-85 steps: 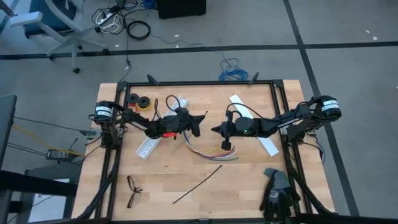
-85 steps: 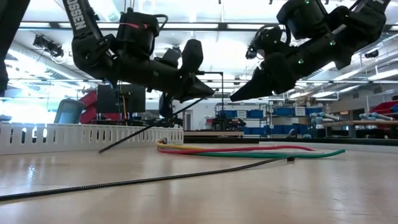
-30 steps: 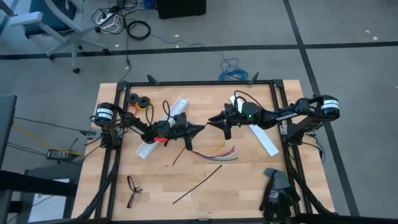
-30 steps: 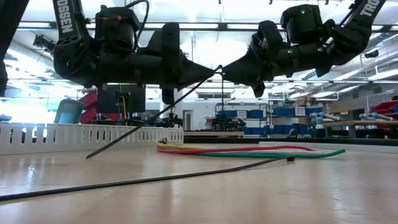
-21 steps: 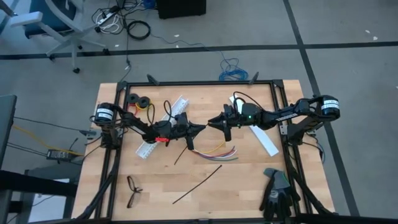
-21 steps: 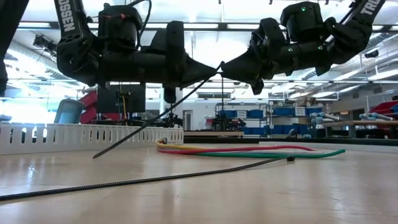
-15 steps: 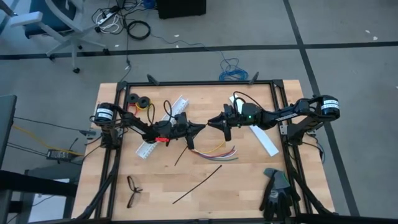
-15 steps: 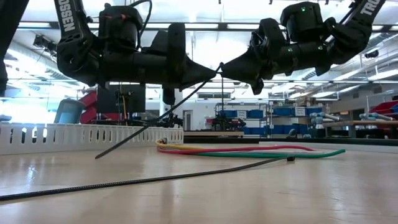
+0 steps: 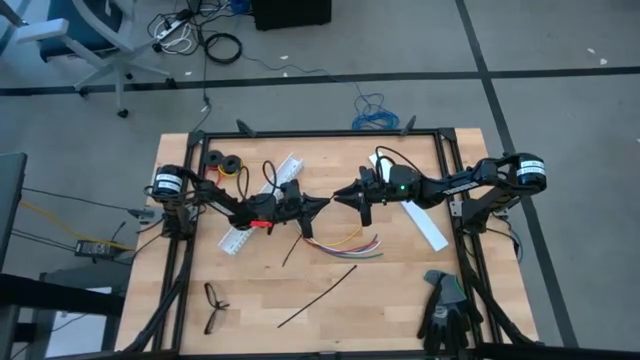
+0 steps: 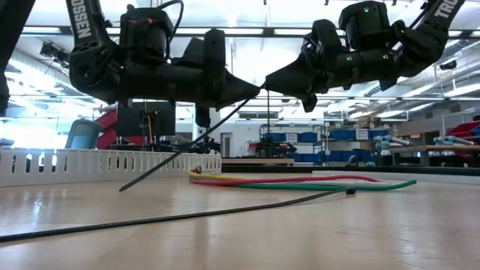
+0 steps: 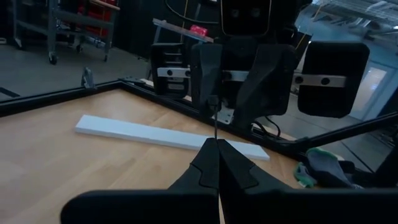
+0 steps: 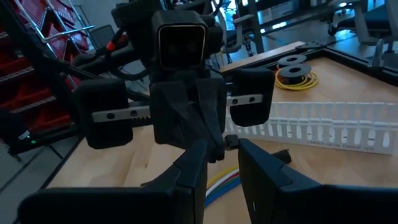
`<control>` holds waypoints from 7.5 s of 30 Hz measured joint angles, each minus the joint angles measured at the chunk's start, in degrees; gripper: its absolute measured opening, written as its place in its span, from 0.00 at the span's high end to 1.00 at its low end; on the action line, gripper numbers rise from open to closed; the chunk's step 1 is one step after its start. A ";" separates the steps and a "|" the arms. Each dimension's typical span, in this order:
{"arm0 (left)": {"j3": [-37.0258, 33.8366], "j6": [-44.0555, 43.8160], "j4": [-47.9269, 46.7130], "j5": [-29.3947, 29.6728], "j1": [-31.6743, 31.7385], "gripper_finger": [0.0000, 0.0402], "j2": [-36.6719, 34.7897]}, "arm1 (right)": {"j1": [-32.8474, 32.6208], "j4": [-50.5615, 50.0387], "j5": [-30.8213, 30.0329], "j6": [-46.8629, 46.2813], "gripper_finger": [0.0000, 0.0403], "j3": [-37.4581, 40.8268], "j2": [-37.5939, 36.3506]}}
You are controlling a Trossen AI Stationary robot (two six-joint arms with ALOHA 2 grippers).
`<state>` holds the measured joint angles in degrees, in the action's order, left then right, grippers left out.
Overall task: Ziptie cables
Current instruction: Insert the black zip tie into the lock head
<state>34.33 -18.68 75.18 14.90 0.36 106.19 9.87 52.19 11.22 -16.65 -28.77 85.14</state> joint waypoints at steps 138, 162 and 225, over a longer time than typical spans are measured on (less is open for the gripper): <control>9.15 -4.48 -21.35 -12.04 3.13 1.00 -0.04 | 0.00 -6.21 4.40 7.64 0.78 0.07 0.02; 3.31 -15.57 -11.61 -8.13 8.41 1.00 -0.07 | -19.86 -22.72 -32.05 45.56 0.71 -8.29 2.35; 3.36 -31.52 -5.78 -12.91 14.19 1.00 0.00 | -27.06 -29.54 -42.82 77.37 0.83 -32.04 31.67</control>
<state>37.69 -50.19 69.41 1.99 14.55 106.19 -17.19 22.65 -31.59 60.72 -60.82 116.82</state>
